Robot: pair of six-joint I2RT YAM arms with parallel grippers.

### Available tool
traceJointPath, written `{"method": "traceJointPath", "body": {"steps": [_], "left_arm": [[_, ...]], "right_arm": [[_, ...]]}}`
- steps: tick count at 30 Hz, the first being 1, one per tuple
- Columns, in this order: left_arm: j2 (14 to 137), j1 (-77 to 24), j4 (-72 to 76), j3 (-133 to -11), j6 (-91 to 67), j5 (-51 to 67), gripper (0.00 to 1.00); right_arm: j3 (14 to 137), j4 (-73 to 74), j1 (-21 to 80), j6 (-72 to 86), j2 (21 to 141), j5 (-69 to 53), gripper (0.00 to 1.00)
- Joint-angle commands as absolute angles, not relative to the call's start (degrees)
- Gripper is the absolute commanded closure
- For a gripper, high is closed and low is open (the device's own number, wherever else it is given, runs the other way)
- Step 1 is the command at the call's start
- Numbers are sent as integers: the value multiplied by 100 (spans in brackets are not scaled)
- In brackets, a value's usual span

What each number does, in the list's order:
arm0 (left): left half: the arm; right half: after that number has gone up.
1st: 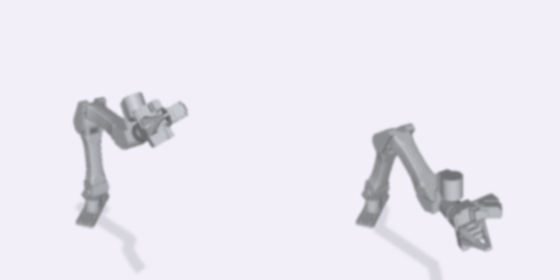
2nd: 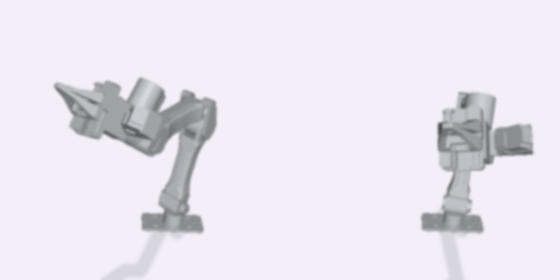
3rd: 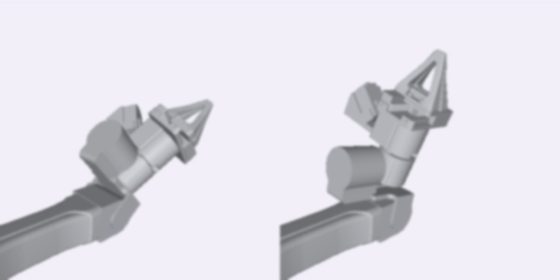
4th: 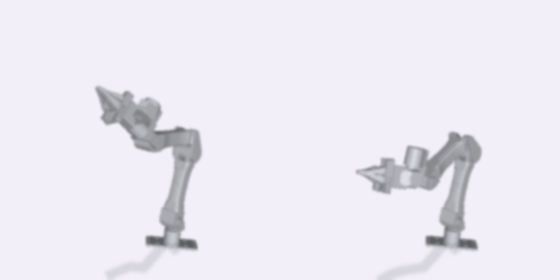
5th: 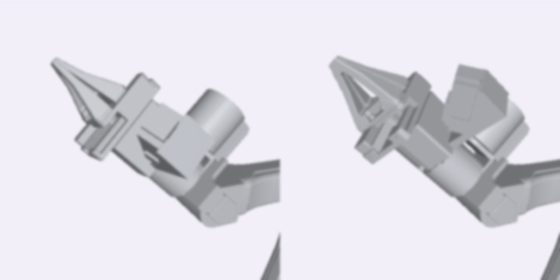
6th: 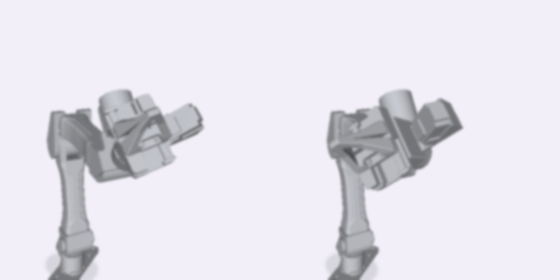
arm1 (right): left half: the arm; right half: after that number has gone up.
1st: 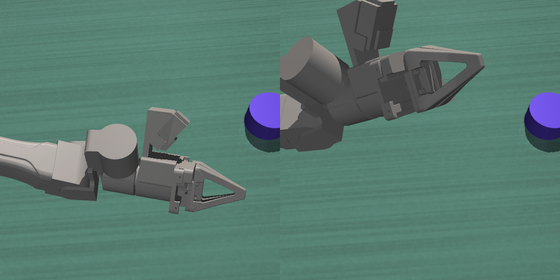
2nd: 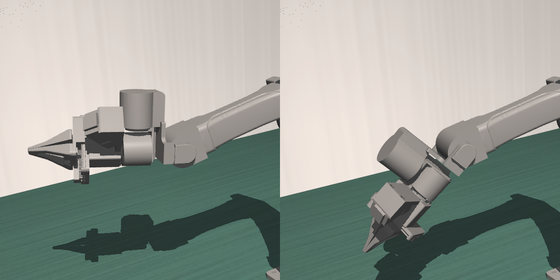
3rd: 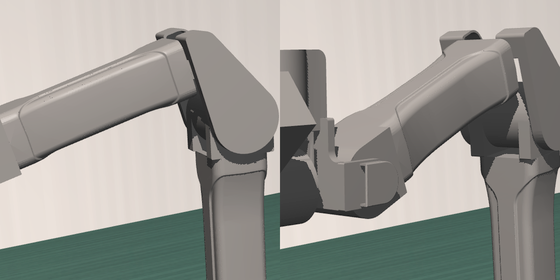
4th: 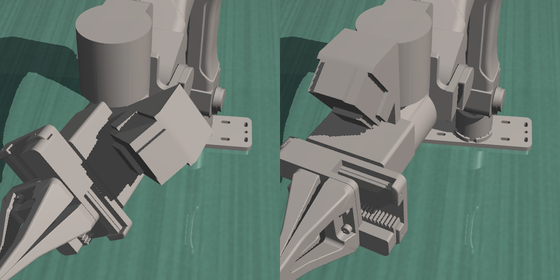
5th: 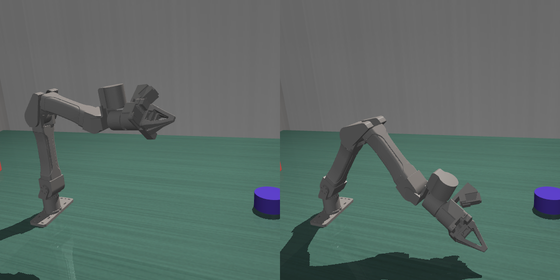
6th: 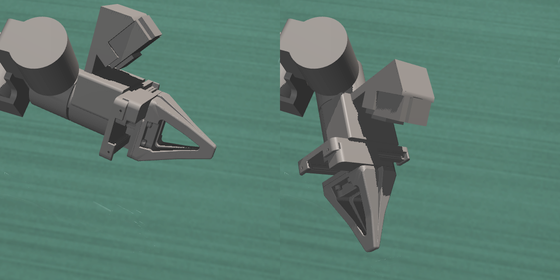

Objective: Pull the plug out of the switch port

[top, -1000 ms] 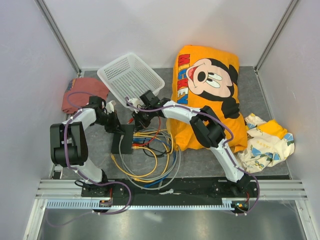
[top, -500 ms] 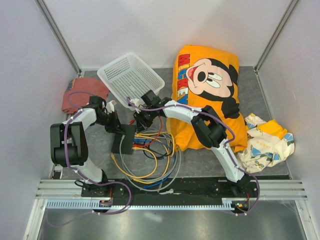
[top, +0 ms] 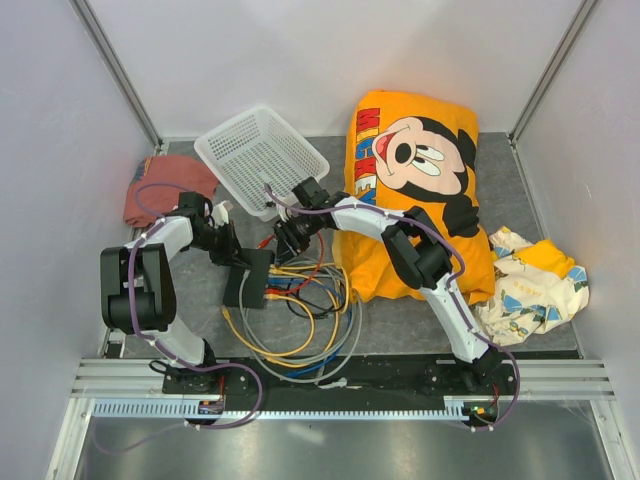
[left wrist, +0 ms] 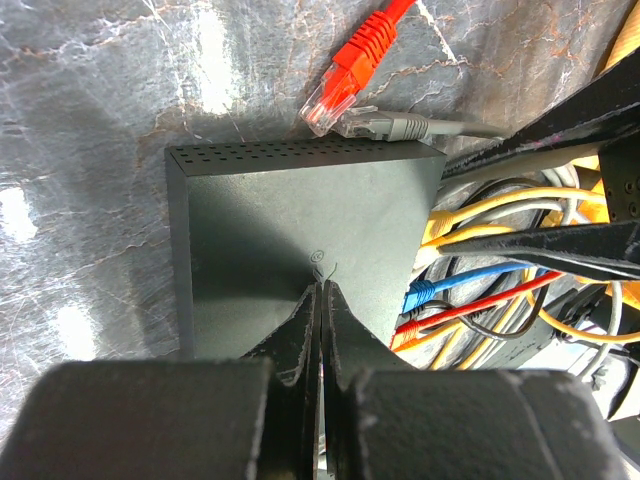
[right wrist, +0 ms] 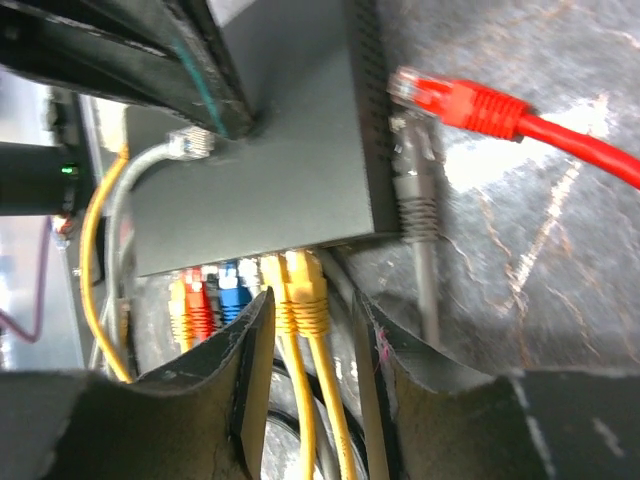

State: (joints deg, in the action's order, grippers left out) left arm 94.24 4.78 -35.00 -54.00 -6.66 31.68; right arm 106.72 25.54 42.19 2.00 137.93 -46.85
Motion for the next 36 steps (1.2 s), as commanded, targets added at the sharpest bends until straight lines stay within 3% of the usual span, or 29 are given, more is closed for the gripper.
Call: {"method": "traceJointPath", "body": {"steps": [1,8,17,23,31,36], "left_arm": [[9501,492,-3445,-5405,-580,2646,98],[9536,492,-3463,-5423,-571,2637,99],[9519,483,-3463,-5423,-571,2628,98],[9519,492,-3463,-5432,-571,2610,98],[9510,501,-3463,-5432,-562,2593,98],[9527,483,-3472,-5440,-562,2602,99]], "right_arm": [[10564,3164,4096,922,14370,-5088,54],[10556,3067,4148,1046,14414,-5160,51],[10591,3120,4306,1142,14432,-4396,62],[10643,3138,4385,1186,14502,-4149,64],[10696,3217,4421,1081,14502,-4052,93],[10705,3348,4447,862,14449,-3885,100]]}}
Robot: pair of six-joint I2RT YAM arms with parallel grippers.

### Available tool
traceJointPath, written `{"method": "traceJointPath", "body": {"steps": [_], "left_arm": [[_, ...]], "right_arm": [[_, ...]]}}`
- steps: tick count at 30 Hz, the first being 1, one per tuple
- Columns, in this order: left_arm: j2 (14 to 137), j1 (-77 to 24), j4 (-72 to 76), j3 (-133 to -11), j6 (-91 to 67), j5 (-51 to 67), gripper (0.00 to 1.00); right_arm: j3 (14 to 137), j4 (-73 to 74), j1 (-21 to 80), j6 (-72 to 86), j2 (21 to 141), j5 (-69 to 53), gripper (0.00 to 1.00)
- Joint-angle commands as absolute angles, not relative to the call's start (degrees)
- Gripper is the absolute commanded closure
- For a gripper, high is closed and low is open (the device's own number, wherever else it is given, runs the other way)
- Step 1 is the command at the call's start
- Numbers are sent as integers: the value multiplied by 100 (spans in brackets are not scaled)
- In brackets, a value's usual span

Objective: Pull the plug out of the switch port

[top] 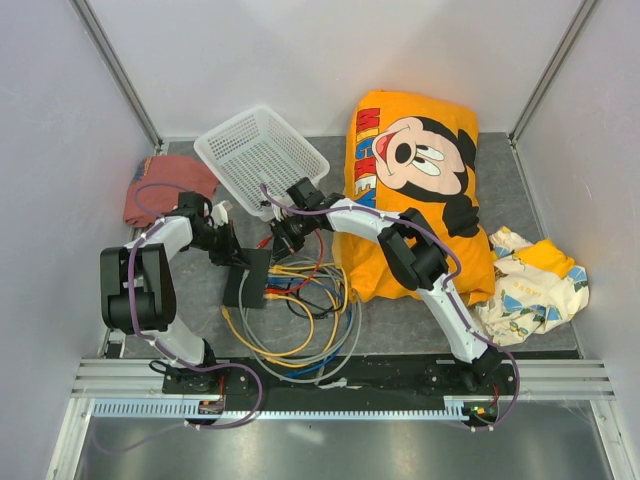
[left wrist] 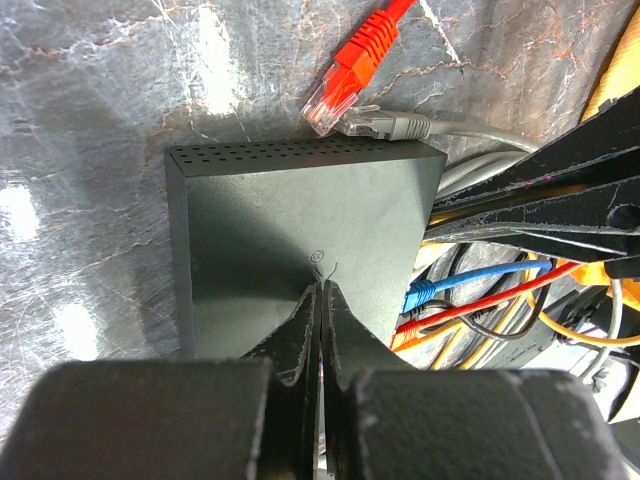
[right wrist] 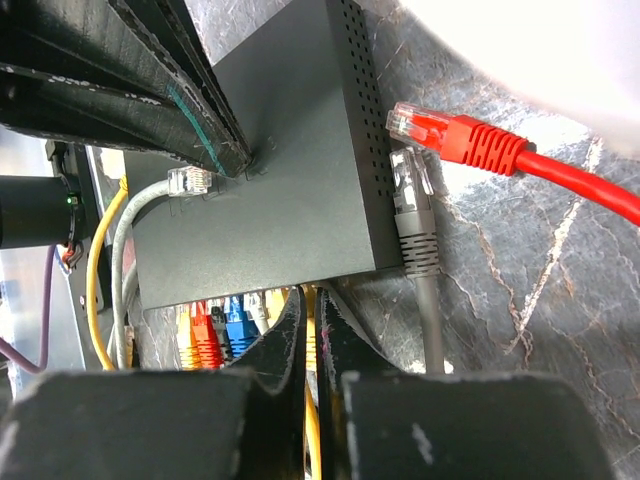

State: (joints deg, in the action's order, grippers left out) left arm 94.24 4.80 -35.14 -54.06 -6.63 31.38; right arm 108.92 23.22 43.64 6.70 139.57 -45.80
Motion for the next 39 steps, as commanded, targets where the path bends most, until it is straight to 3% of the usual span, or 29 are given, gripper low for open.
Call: {"method": "traceJointPath", "body": {"steps": [1,12,16,20,30,39], "left_arm": [[9527,483,-3463,-5440,-554,2602,98],[9536,492,-3437,-5441,-536,2610,99],[9527,492,-3437,-5440,-536,2619,99],[9589,483,-3454,-5458,-536,2628,98],[9686,483,-3489,-5520,-492,2610,99],[9615,483,-3524,-5520,-475,2602,98]], "right_arm": [[10696,3444,4456,800,14432,-3841,100],[10494,3973,4465,184,14194,-3700,100],[10652,3964,4334,421,14440,-4112,70],[10635,3955,4280,518,14616,-4350,58],[10714,3570,4263,852,14739,-5018,64],[10714,3243,4280,1275,14564,-5071,52]]}}
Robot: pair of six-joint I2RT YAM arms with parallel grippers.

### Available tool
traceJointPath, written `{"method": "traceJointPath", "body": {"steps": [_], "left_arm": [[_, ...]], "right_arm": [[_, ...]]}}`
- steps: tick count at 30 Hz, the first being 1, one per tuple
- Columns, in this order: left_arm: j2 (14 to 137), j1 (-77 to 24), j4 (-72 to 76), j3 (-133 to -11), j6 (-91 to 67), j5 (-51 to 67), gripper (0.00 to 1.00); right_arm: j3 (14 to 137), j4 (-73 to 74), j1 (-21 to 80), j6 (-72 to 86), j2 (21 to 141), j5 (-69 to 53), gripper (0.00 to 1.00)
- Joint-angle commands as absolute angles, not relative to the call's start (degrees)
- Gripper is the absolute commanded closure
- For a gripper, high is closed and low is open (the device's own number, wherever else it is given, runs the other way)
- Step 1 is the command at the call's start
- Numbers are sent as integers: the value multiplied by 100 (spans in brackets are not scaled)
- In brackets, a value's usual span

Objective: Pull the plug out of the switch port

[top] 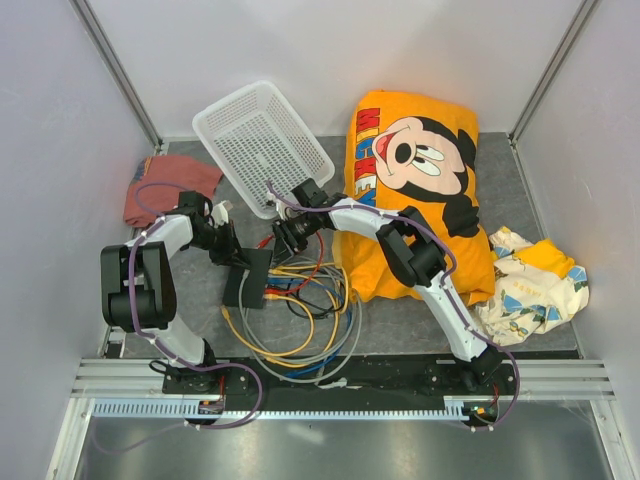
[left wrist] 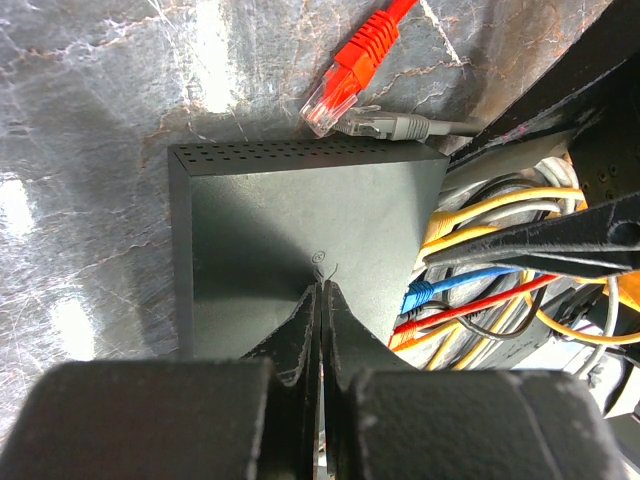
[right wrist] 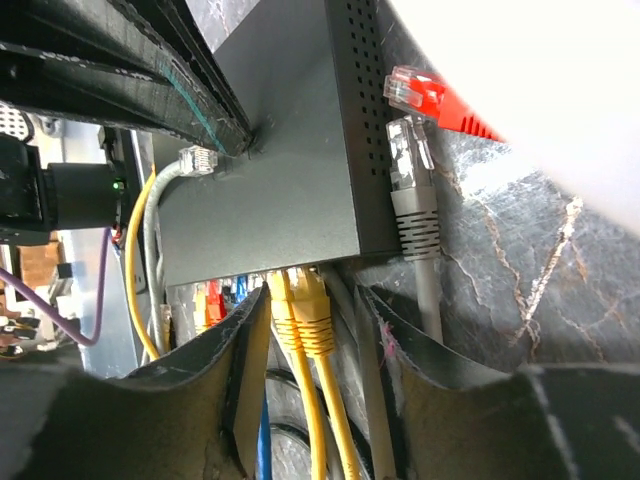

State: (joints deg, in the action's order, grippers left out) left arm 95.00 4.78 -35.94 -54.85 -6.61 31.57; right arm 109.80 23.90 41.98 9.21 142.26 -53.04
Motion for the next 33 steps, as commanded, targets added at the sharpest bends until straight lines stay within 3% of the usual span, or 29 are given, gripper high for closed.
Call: {"method": "traceJointPath", "body": {"steps": [1,8,13,21,29,30,33], "left_arm": [[9607,475,-3533,-5520,-475,2619,98],[9589,475,-3524,-5502,-475,2628,98],[9527,483,-3586,-5502,-457,2646,98],[9413,483,-3577,-5458,-457,2698,98],[8895,475,-3314,-5493,-439,3417,98],[8773,475,-3313,-5693,-422,3454,87],[8789,457,-3506,-6351,-195,3437,70]], "right_arm": [[10688,3234,4263,1266,14442,-5063,52],[10372,3068,4254,1397,14037,-4923,51],[9256,1311,4192,2029,13255,-5018,41],[8430,-603,4166,3145,12816,-4799,35],[7533,-1283,4210,3120,11919,-3956,32],[7541,-1283,4210,3077,11866,-3990,32],[7725,-1187,4192,3024,11821,-4191,29]]}}
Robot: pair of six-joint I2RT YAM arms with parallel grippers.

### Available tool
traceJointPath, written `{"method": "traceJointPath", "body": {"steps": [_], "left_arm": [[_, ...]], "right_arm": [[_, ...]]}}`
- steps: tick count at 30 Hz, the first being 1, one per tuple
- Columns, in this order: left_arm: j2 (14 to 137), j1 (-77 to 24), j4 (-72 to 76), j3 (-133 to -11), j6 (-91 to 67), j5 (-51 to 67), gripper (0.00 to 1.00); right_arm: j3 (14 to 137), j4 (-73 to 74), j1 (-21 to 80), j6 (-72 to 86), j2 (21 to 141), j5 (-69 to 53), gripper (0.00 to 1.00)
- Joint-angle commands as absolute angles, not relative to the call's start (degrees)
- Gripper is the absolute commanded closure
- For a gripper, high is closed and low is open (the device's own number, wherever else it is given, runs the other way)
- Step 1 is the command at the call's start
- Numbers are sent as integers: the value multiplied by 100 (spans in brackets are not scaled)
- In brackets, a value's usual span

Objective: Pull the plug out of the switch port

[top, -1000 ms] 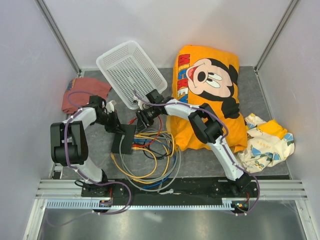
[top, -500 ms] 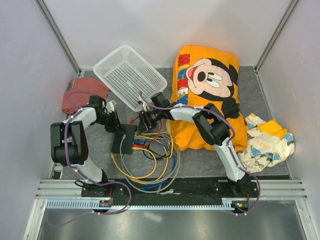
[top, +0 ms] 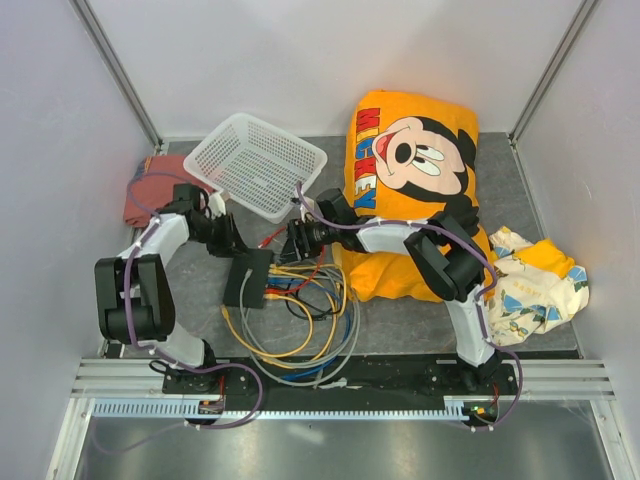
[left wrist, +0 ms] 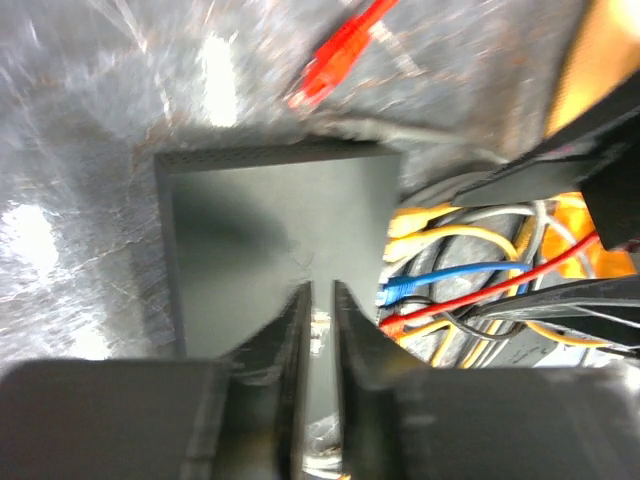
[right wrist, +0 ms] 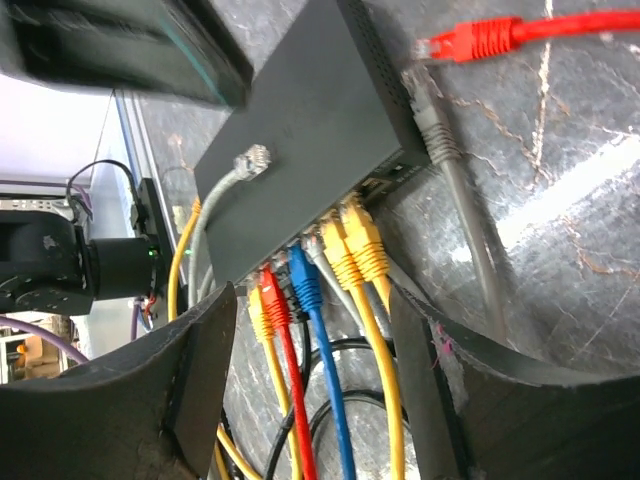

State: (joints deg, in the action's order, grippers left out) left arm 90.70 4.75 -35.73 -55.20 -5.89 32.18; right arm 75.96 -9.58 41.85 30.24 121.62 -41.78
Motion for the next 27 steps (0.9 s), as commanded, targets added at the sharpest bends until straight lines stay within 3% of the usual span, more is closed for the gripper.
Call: {"method": "traceJointPath", "body": {"steps": [1,3,7,13,19,22,27], "left_arm": [[8841,457,-3576,-6502,-106,3402,66],[9173,431,-3839,-6958,95,3217,62],[9981,290,-4254,-7768,229,3243,75],[11195,-237,-4307,-8936,79,3367,80],[12366,-307,-4386,-10853,53,3042,84],[11815,-299,-4403,-10619,123,3128,84],[10095,-281,-4298,-8625,-263,3568,87]], "right_arm": [[7908,-1091,4192,2936,11830,-4253,29],[8120,-590,4175,2708,11848,-4132,29],[8261,-203,4122,2461,11734,-3719,32],[8236,281,4096,2233,11584,-3542,37],[8060,316,4096,2180,11593,-3647,37],[8086,282,4096,2232,11768,-3735,41],[8261,-219,4096,2697,12426,-4296,48]]}}
